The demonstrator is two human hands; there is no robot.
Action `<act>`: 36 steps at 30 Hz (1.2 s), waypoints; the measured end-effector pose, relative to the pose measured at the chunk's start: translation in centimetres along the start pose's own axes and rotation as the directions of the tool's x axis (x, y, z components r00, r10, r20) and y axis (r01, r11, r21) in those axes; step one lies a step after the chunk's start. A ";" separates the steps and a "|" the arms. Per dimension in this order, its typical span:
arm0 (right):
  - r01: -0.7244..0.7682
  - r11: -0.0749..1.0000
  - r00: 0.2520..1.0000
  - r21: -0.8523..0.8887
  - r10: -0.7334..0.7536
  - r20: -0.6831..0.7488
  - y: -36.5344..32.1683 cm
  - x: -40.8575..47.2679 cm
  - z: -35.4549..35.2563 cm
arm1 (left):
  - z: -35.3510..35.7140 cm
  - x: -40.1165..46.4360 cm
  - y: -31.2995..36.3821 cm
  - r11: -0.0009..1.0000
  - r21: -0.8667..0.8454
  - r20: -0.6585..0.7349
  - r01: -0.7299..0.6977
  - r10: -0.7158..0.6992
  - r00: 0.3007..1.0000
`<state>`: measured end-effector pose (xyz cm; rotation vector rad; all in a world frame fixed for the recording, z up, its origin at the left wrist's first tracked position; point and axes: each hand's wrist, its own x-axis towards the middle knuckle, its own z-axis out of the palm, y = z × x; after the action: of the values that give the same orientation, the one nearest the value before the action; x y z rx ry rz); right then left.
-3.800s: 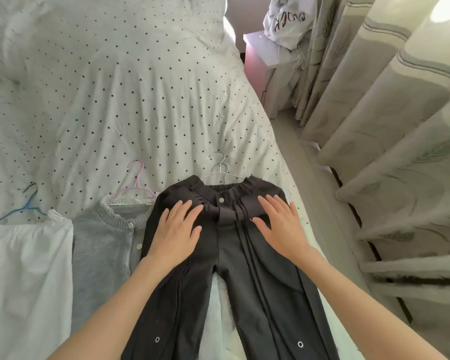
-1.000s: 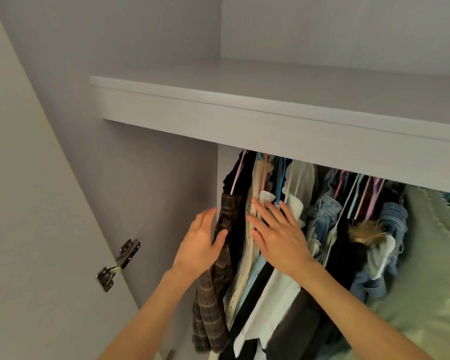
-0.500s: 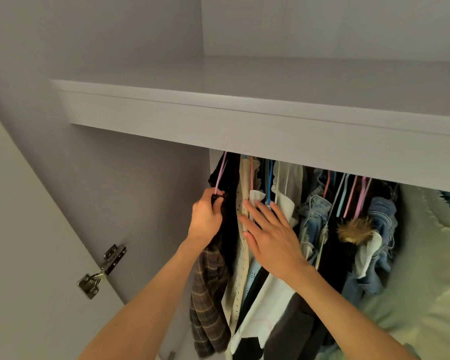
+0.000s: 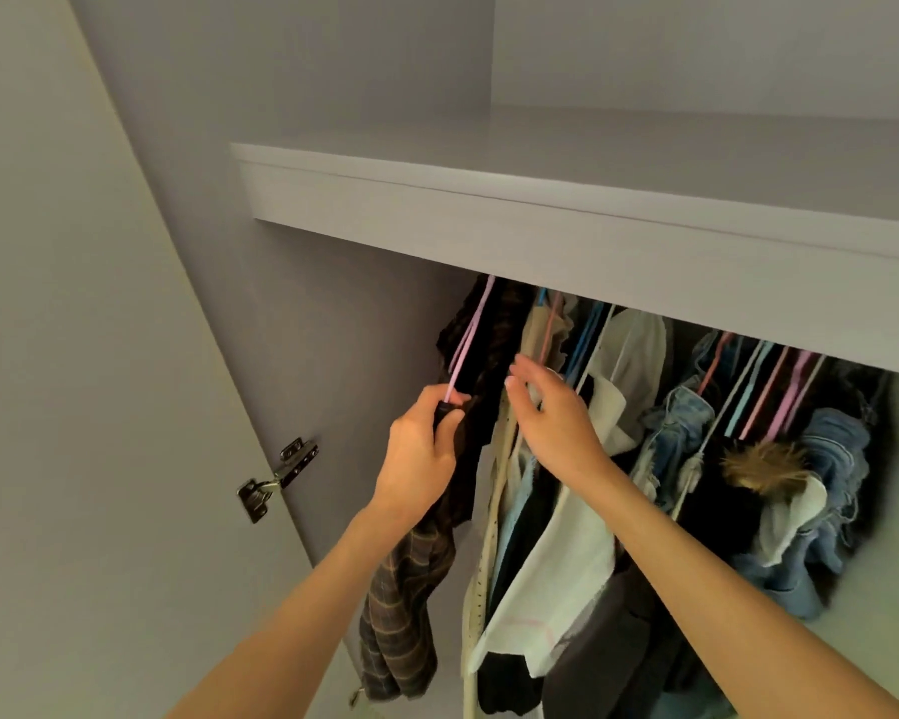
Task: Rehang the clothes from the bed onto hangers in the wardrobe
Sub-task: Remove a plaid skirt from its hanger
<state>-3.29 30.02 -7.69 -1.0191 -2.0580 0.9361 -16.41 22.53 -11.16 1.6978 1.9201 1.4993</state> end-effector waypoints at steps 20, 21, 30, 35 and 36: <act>-0.727 0.535 0.687 0.432 0.544 0.482 -1.5 -6.9 10.2 | -8.6 -18.8 -2.9 0.921 0.365 0.138 0.133 -0.195 0.971; -0.725 0.567 0.685 0.391 0.539 0.490 -1.5 -7.9 10.3 | -9.5 -19.7 -3.4 0.912 0.375 0.111 0.165 -0.221 0.969; -0.087 0.980 0.787 -0.177 0.177 0.592 -4.5 -19.0 12.6 | -14.6 -28.8 -5.3 0.752 0.589 0.107 0.295 -0.434 0.894; 0.351 0.936 0.693 -0.035 -0.234 0.682 -9.5 -22.3 16.2 | -18.0 -36.0 -4.3 0.682 0.606 0.006 0.411 -0.520 0.854; 0.395 0.918 0.647 0.027 -0.299 0.702 -10.6 -23.1 17.2 | -19.1 -37.8 -3.8 0.674 0.586 -0.058 0.449 -0.518 0.853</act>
<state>-9.64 0.58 -13.63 -0.2714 -2.8408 1.0881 -19.23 -18.46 -22.31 1.2126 2.6631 0.6247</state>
